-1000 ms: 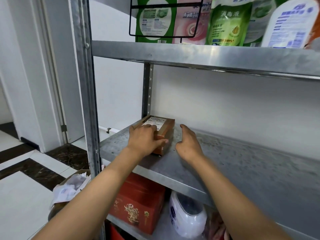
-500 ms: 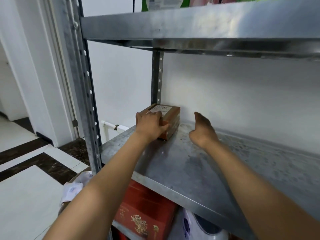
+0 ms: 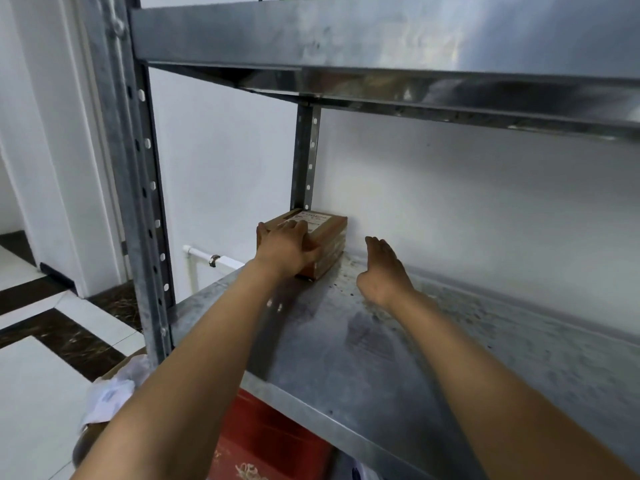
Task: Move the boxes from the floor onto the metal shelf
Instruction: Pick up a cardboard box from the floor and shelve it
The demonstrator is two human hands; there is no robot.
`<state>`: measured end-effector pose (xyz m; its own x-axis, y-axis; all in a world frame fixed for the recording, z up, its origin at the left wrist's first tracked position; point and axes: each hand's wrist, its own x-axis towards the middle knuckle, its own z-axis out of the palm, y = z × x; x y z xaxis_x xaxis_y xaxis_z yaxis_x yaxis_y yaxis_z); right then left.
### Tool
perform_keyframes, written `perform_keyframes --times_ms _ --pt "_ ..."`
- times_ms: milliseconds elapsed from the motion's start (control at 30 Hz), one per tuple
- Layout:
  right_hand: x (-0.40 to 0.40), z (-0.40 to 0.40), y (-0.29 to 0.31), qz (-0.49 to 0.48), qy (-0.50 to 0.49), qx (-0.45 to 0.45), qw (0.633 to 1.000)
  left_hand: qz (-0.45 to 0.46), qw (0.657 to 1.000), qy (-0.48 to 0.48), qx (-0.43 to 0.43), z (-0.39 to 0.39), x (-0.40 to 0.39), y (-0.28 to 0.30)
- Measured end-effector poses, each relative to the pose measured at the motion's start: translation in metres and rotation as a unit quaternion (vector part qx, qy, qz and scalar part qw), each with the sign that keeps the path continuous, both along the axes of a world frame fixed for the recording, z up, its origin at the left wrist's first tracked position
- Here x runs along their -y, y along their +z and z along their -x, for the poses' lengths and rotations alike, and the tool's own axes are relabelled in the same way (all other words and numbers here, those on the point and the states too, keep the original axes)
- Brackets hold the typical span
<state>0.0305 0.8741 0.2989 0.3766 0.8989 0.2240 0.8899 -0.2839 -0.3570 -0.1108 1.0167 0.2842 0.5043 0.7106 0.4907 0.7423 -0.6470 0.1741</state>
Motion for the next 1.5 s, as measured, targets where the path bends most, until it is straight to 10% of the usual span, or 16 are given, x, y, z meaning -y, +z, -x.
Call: perform_keyframes --times_ms 667,1500 --pt "0.064 -0.011 0.007 -0.015 -0.015 0.029 0.999 -0.047 0.996 -0.059 -0.057 -0.009 0.046 -0.005" --pt "0.501 -0.091 0.013 -0.093 -0.295 0.023 0.951 -0.118 0.888 -0.438 -0.072 -0.176 0.431 0.021"
